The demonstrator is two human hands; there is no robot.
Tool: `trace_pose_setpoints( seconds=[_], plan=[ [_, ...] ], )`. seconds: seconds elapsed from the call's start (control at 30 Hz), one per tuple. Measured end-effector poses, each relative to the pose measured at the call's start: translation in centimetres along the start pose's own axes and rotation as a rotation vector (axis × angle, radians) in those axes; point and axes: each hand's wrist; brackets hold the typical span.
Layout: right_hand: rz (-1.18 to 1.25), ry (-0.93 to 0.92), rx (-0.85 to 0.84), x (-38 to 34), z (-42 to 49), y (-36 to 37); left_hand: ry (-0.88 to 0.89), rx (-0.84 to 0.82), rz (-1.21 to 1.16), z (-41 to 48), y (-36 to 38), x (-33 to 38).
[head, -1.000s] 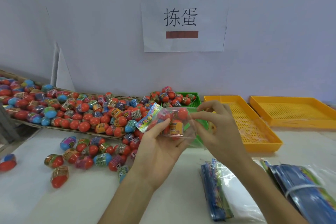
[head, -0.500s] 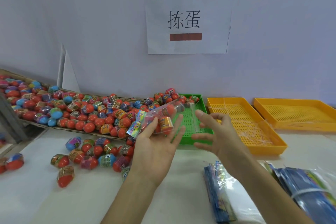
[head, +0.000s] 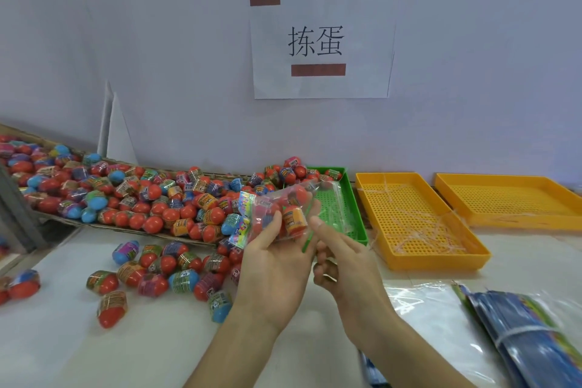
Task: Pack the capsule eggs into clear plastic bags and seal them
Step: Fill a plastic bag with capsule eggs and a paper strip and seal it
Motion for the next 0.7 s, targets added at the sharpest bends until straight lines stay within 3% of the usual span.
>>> trace_pose_setpoints(
  seconds=[0.27,0.5,0.7],
  plan=[
    [0.049,-0.121,0.151,0.2,0.3,-0.5,-0.009,-0.068,-0.055,-0.3,0.3,-0.4],
    [-0.025,-0.475,0.197,-2.2,0.5,-1.4,-0.003,-0.070,-0.187,-0.6,0.0,0.3],
    [-0.119,-0.591,0.085,-5.3,0.8,-4.2,-0.084,-0.113,0.059,-0.8,1.0,0.5]
  ],
)
Point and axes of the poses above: each hand's wrist, its own z-axis towards the middle knuckle, its own y-axis out of the palm, x = y × z, and after that the axes turned 10 degrees about -x, right-handed
